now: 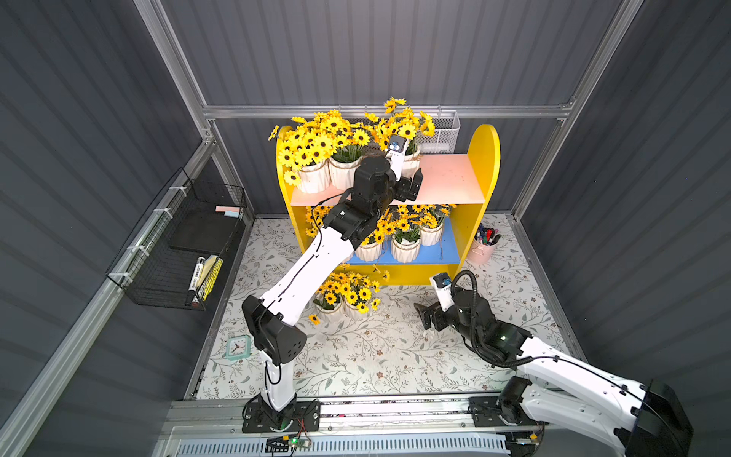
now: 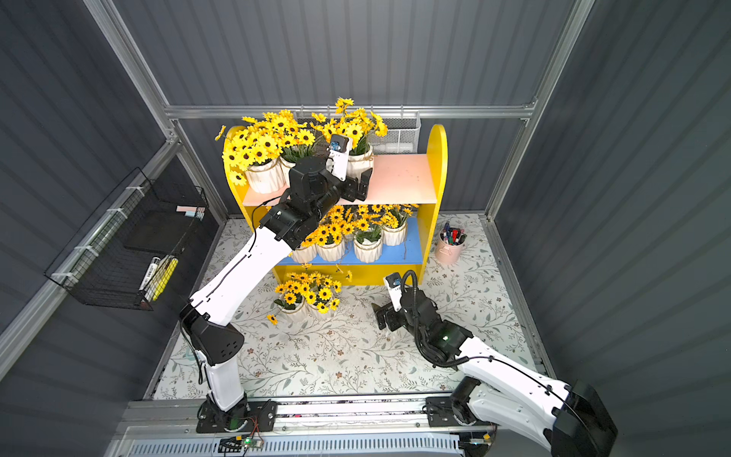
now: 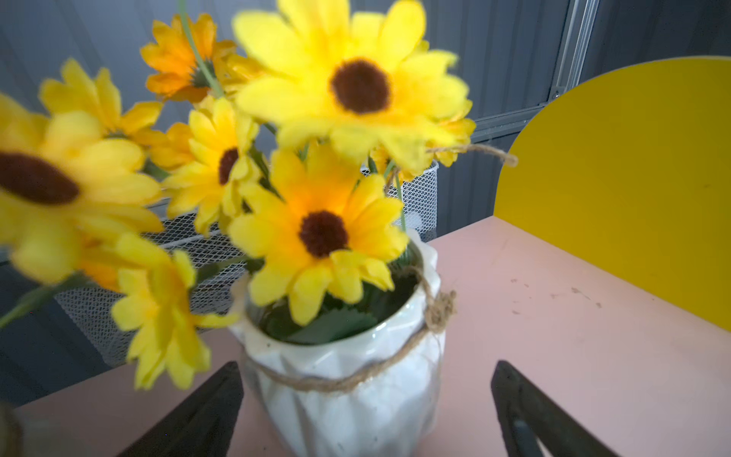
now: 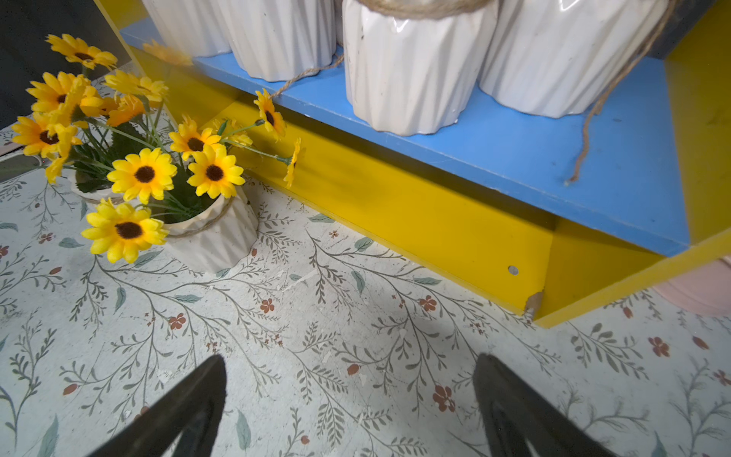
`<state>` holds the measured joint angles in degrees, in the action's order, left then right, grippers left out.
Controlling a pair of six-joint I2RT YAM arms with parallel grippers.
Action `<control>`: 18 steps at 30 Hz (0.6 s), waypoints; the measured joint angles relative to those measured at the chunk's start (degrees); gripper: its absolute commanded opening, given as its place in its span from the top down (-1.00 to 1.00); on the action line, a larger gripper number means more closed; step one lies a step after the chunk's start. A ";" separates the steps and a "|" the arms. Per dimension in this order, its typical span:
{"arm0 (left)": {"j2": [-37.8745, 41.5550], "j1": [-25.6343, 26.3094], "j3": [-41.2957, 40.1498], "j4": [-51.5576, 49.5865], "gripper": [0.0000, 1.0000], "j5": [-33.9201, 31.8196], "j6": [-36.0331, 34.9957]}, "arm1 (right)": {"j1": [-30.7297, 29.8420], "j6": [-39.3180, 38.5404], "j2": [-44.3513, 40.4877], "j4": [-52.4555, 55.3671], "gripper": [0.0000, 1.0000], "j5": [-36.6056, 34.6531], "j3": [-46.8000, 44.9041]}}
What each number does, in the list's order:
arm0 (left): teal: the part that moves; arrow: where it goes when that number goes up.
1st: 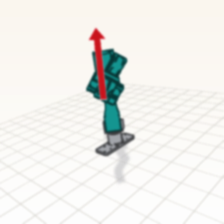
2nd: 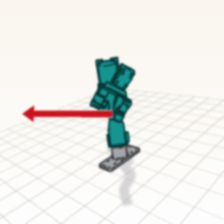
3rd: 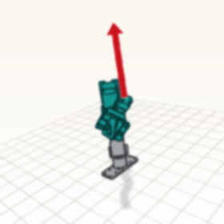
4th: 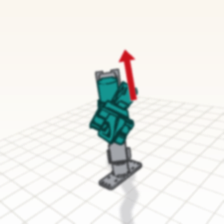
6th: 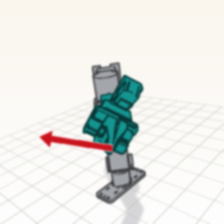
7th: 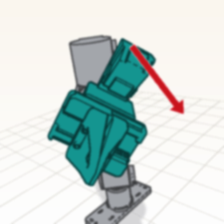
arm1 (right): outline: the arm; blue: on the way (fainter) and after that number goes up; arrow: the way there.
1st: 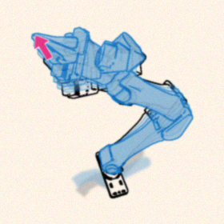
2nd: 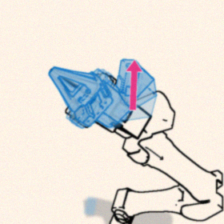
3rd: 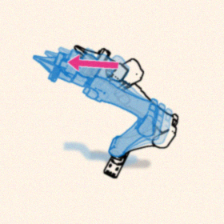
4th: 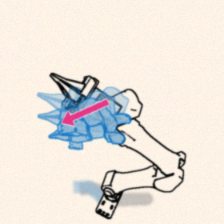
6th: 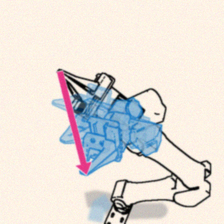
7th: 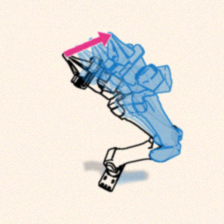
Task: Take the sunflower pots off the shelves
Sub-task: Pick up the sunflower pot from the shelf.
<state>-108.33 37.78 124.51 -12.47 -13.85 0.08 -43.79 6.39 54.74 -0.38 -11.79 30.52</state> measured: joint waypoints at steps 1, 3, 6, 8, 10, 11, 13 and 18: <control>0.00 0.00 -0.04 0.48 -0.99 0.00 0.00 | 0.04 0.00 0.00 -0.02 -0.98 0.02 0.00; -0.02 0.00 -0.13 1.57 -0.99 -0.02 0.00 | 0.11 0.00 0.00 -0.04 -0.98 0.02 0.00; -0.28 0.00 -0.11 2.64 -0.99 -0.35 0.00 | 0.26 0.00 0.13 -0.11 -0.98 0.09 0.00; -0.68 0.00 -0.11 3.48 -0.99 -0.55 0.00 | 0.28 0.00 0.13 -0.15 -0.98 0.13 0.00; -1.25 0.00 -0.11 4.35 -0.99 -0.90 0.00 | 0.28 0.00 0.17 -0.28 -0.98 0.24 0.00; -1.66 0.00 -0.11 5.03 -0.99 -1.29 0.00 | 0.33 0.00 0.17 -0.31 -0.98 0.24 0.00; -2.23 -0.07 -0.11 6.05 -0.99 -1.88 -0.02 | 0.39 0.00 0.17 -0.42 -0.98 0.31 0.00; -3.52 -0.11 -0.15 8.20 -0.99 -2.56 -0.02 | 0.92 0.00 0.48 -0.46 -0.98 0.81 0.00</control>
<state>-111.85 37.67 124.36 -4.27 -16.40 0.05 -42.87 6.39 55.22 -0.84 -10.98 30.52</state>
